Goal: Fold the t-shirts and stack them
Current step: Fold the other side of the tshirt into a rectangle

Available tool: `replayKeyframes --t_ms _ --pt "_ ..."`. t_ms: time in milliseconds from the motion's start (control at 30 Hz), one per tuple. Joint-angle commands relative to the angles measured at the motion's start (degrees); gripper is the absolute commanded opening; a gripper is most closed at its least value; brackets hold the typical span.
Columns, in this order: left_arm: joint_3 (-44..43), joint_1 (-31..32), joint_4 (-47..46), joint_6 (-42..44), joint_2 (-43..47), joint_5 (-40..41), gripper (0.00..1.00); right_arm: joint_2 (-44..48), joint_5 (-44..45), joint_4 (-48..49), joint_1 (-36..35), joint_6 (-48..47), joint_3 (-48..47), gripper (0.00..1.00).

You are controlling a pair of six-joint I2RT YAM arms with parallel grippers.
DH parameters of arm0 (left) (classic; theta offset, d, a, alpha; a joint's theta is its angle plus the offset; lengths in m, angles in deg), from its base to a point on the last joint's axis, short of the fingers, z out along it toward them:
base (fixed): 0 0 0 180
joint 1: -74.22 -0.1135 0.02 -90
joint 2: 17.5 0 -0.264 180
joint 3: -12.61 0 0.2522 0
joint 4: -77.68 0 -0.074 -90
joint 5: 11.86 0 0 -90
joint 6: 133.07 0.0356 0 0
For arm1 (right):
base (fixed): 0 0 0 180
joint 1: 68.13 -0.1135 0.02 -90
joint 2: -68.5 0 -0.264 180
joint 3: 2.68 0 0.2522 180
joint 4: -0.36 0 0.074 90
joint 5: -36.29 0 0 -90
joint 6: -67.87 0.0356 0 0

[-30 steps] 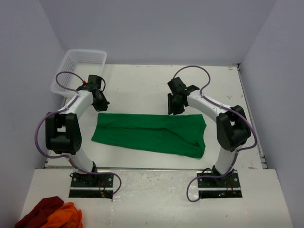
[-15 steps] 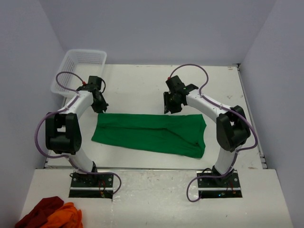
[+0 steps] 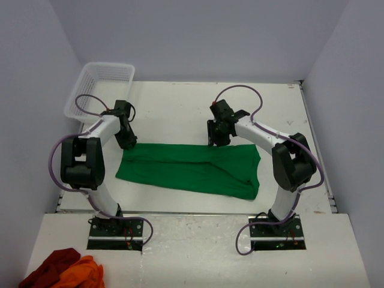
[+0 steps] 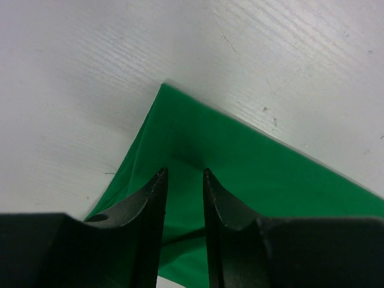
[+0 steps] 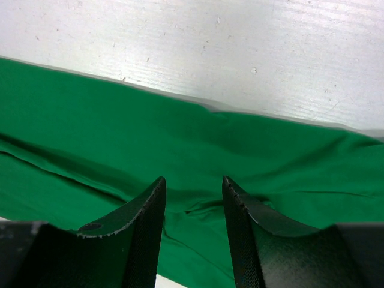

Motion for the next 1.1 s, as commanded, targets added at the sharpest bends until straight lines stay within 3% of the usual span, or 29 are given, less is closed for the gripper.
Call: replayKeyframes --t_ms 0,300,433,500,833,1067 --pt "-0.2 0.6 -0.9 1.1 -1.5 -0.2 0.32 2.5 -1.0 2.0 -0.2 -0.9 0.5 0.45" --pt "-1.6 1.1 -2.4 1.2 -5.2 0.1 0.27 2.4 -1.2 2.2 -0.2 -0.9 0.2 0.45" --pt "-3.5 1.1 -2.5 1.2 -6.6 0.1 0.13 1.9 -1.7 2.5 -0.2 -0.9 0.6 0.44" --pt "-4.9 1.1 -2.1 1.1 -6.8 0.3 0.0 1.8 -1.6 2.8 -0.2 -0.9 0.9 0.44" --pt "-9.9 1.0 0.3 1.2 -2.4 4.8 0.0 1.3 -1.1 2.6 -0.2 -1.0 0.9 0.44" --pt "-14.4 1.0 1.7 0.9 -4.6 7.0 0.0 0.8 -1.5 2.4 -0.2 -1.1 0.5 0.44"
